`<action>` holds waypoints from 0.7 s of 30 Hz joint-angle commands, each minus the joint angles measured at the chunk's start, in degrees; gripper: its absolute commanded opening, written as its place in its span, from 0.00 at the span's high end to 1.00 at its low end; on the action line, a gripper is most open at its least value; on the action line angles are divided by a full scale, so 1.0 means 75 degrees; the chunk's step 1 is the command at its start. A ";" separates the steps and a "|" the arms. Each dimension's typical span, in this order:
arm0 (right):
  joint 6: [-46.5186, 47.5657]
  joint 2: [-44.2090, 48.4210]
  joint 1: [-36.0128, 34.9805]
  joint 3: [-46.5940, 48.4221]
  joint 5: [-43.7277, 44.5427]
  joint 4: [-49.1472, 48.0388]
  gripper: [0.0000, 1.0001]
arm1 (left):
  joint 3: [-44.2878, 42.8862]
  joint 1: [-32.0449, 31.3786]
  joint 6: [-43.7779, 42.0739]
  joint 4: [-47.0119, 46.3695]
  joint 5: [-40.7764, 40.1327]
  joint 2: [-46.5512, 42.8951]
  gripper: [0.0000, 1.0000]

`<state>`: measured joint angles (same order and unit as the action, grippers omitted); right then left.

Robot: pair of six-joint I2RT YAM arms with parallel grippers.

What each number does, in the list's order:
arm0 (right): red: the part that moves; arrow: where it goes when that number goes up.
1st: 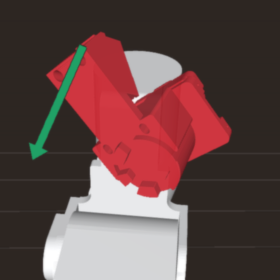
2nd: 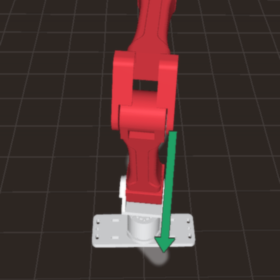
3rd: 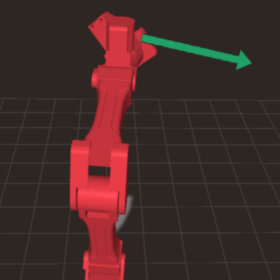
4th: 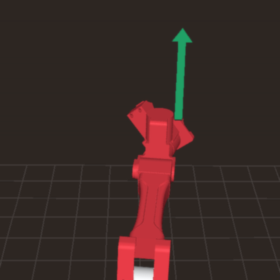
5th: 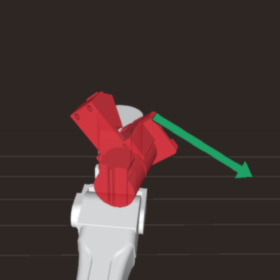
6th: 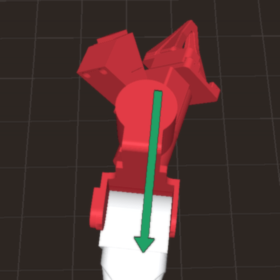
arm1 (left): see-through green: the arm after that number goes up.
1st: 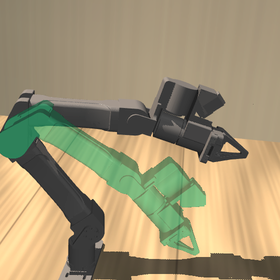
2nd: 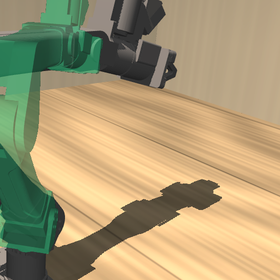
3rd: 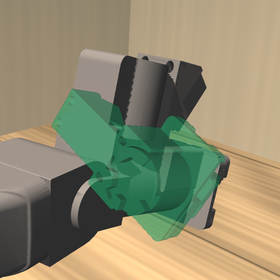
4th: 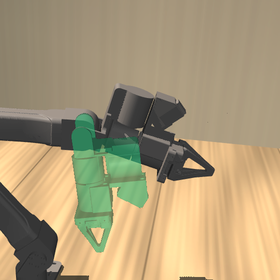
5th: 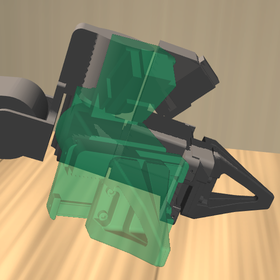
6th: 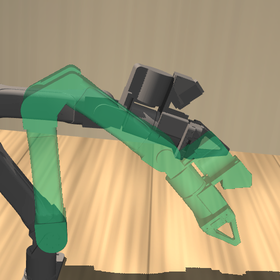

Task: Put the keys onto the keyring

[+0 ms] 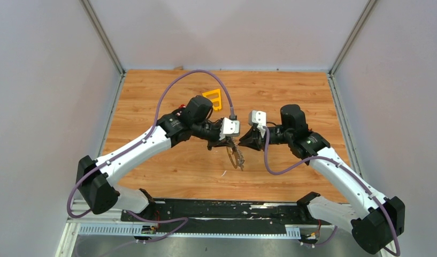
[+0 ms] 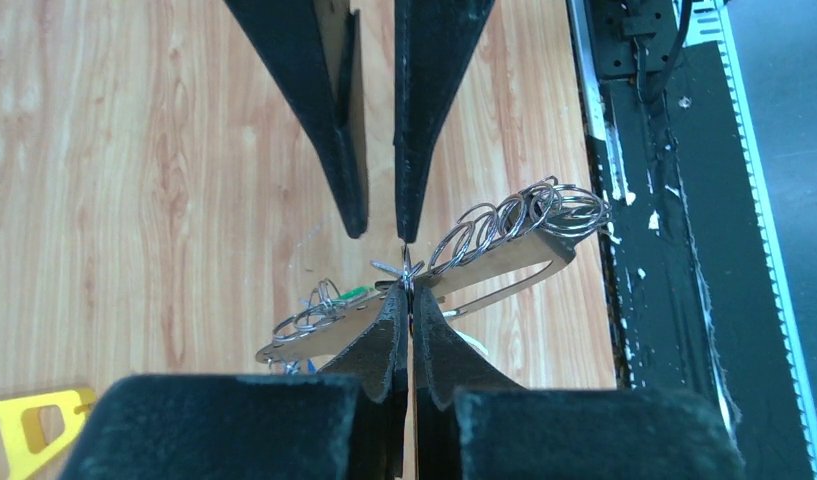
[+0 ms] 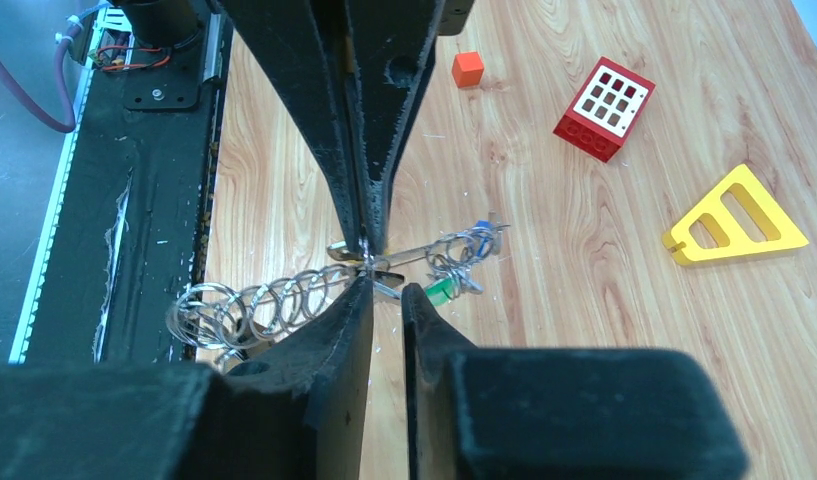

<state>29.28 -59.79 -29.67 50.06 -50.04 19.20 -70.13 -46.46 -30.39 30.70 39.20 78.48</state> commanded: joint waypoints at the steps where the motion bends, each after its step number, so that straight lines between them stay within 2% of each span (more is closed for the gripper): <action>1: 0.0054 0.0191 0.0057 0.0154 -0.0148 -0.0116 0.79 | -0.0539 -0.0115 -0.0183 0.0530 -0.0155 -0.0108 1.00; 4: -0.0039 0.0242 0.0071 0.0250 -0.0175 -0.0056 0.72 | -0.0775 -0.0165 -0.0212 0.0918 -0.0455 0.0001 1.00; 9: -0.0255 0.0237 0.0066 0.0378 -0.0528 -0.0051 0.65 | -0.1111 -0.0332 0.0169 0.1329 -0.1060 0.0077 1.00; 14: -0.0631 0.0130 0.0067 0.0567 -0.0954 -0.0201 0.64 | -0.1233 -0.0629 0.0603 0.1528 -0.1610 0.0048 1.00; 21: -0.1004 -0.0137 0.0066 0.0588 -0.1437 -0.0474 0.68 | -0.1358 -0.0775 0.1172 0.1381 -0.1641 0.0004 1.00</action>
<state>24.29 -59.57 -29.43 52.93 -56.45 18.72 -77.43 -51.79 -25.58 42.72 27.33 79.20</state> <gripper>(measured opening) 0.334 0.009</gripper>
